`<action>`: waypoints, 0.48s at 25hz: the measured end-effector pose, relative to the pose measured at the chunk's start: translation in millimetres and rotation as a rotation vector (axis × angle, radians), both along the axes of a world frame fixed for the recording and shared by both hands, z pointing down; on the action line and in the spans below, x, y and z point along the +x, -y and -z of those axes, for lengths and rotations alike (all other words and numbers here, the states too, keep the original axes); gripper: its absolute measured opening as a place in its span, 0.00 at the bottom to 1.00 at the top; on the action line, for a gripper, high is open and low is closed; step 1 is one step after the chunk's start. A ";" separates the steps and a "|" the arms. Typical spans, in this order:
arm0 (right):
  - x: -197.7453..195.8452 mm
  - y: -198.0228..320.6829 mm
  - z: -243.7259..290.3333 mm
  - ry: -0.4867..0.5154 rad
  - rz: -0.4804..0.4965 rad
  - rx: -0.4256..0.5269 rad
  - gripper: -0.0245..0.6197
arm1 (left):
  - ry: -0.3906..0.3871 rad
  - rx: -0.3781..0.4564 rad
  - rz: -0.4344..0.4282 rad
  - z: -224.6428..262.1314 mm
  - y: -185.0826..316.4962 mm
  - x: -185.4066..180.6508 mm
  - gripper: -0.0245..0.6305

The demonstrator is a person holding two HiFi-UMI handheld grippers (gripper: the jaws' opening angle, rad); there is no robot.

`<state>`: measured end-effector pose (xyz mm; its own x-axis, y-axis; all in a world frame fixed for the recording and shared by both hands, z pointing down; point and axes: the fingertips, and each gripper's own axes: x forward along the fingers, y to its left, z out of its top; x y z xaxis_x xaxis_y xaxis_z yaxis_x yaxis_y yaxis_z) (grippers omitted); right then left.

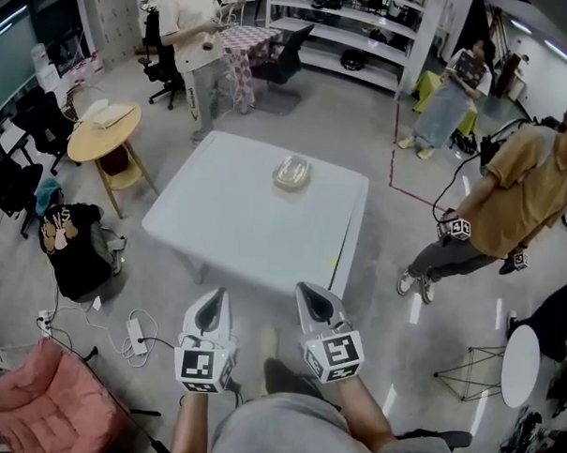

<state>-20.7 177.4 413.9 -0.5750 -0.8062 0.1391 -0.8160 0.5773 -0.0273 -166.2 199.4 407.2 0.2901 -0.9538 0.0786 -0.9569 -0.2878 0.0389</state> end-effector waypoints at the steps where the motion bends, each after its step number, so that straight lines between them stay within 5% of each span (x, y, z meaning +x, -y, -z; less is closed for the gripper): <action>1: -1.9 9.1 -1.5 0.001 0.002 0.000 0.04 | 0.000 -0.003 0.003 -1.7 7.7 -2.5 0.05; 12: -12.8 121.7 -8.8 0.030 -0.002 -0.034 0.04 | 0.028 -0.021 -0.002 1.6 118.2 -15.2 0.05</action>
<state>-33.5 55.7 422.8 -0.5780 -0.8022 0.1495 -0.8155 0.5744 -0.0712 -181.4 81.3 405.6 0.2892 -0.9514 0.1063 -0.9572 -0.2890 0.0177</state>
